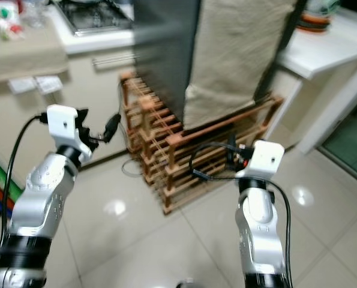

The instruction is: Restocking fridge

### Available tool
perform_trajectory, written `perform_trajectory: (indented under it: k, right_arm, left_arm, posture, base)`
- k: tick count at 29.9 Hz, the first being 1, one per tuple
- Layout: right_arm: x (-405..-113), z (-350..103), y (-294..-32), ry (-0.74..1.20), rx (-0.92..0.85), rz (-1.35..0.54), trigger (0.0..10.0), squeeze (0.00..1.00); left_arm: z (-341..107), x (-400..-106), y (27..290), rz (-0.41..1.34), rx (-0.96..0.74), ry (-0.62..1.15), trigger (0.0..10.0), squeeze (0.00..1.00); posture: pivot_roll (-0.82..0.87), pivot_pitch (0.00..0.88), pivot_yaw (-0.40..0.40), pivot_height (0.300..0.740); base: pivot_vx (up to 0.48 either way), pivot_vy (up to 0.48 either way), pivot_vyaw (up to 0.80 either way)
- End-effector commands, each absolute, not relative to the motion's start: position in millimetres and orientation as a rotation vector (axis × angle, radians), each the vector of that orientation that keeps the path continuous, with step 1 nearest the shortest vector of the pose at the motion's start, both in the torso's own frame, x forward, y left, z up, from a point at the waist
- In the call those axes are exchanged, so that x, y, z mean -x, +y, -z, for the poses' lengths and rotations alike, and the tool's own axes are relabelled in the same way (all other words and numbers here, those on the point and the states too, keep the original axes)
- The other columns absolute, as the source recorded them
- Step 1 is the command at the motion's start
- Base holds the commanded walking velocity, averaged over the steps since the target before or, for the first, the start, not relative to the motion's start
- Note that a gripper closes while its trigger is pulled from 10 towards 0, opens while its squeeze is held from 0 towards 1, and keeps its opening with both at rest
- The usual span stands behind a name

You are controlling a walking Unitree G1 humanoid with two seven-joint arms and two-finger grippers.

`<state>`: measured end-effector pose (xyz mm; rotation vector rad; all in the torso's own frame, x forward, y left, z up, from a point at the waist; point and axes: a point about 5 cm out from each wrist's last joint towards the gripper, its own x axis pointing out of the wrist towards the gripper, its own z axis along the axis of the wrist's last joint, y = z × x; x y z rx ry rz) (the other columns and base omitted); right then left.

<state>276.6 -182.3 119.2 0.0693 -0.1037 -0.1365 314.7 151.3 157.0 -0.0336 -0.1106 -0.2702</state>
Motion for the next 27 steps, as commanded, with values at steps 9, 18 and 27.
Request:
perform_trajectory:
  k: [9, 18, 27]
  right_arm:
    - [-285.0, -125.0, -184.3, -0.141, -0.057, 0.121, 10.0, 0.0]
    - [-284.4, -132.0, -182.5, -0.171, -0.035, 0.08, 10.0, 0.0]
    - [-289.7, -133.2, -182.2, -0.169, -0.027, 0.049, 10.0, 0.0]
  left_arm:
    - [-173.2, -323.9, 139.5, 0.323, 0.039, -0.167, 10.0, 0.0]
    - [-179.5, -322.9, 141.9, 0.343, 0.133, -0.204, 10.0, 0.0]
    - [-183.9, -315.3, 140.9, 0.387, 0.158, -0.249, 10.0, 0.0]
  posture:
    - [-0.08, 0.0, 0.048, 0.74]
    - [-0.1, 0.0, 0.033, 0.74]
    - [-0.08, 0.0, -0.001, 0.74]
  base:
    - [0.46, 0.0, -0.72]
    - [0.092, 0.402, -0.28]
    - [0.0, 0.473, 0.0]
